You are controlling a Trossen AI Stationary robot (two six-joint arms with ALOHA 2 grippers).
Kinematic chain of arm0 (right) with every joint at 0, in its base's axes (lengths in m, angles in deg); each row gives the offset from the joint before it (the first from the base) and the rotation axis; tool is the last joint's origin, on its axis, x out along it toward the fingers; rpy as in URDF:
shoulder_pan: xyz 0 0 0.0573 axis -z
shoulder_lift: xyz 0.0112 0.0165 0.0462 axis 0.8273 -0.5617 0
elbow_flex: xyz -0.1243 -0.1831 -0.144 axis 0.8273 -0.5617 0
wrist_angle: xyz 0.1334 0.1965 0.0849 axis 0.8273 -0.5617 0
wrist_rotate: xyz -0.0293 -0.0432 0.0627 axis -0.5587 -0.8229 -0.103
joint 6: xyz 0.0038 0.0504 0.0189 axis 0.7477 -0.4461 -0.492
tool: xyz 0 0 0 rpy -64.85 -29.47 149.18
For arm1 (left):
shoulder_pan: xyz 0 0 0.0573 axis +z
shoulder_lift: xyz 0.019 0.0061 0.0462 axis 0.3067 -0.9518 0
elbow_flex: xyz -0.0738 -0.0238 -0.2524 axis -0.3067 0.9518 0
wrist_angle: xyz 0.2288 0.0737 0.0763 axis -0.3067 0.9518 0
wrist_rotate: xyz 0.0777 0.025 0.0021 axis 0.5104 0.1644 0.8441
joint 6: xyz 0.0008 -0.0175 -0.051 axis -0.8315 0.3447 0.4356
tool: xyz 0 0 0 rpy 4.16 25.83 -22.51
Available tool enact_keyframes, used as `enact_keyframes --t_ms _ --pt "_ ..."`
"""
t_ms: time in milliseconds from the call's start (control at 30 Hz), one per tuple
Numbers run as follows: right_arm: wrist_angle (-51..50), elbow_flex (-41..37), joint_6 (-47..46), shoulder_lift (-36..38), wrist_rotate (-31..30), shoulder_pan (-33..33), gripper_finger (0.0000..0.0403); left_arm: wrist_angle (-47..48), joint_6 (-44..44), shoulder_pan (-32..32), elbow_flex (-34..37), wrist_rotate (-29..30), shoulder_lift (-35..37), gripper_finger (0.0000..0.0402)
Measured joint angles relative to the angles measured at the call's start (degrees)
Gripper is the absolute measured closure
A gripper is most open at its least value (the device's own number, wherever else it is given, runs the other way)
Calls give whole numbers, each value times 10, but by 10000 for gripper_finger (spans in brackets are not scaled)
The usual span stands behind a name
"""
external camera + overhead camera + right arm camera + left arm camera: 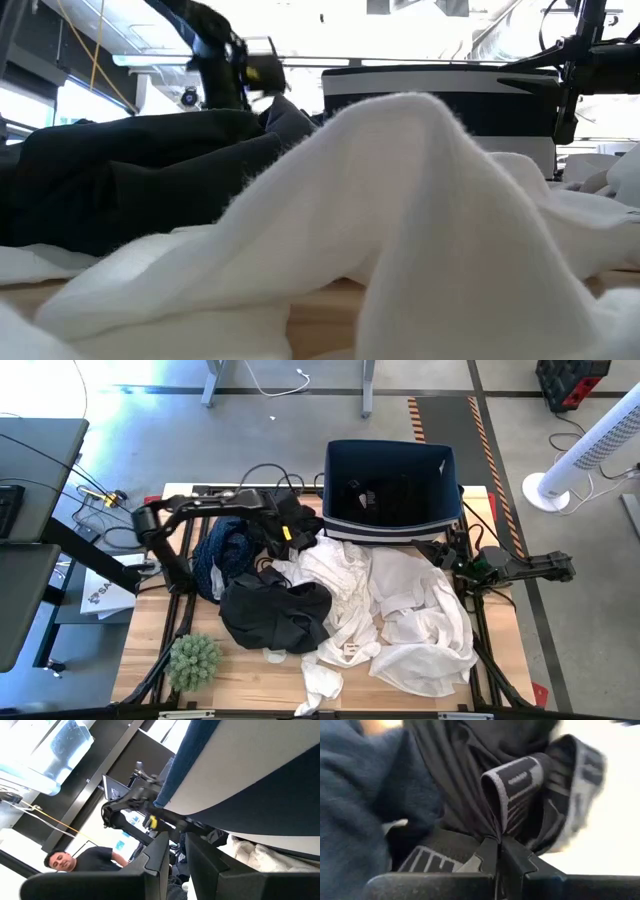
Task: Sort clothes
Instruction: Put the black boxer into the blue laundry organizer
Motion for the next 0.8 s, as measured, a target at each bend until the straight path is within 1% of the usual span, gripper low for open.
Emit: enact_keyframes --t_ms 67,200,333,400,500,600,700,800 --pt "0 0 0 0 0 0 344 20 -2 -4 -15 3 35 397" --pt "0 0 0 0 0 0 344 44 21 -7 -48 34 113 399" --pt "0 0 0 0 -15 0 344 41 45 -6 -85 81 190 400" --pt "0 0 1 0 -28 0 344 14 45 -6 -104 102 222 401" --pt "0 0 1 0 -36 0 344 -79 25 -6 -128 108 260 401" --pt "0 0 1 0 -37 0 344 -213 1 -6 -141 102 278 401" --pt "0 0 0 0 -37 0 344 -342 -18 -6 -149 80 278 401" --pt "0 0 0 0 -37 0 344 -448 -31 -6 -158 61 264 401"
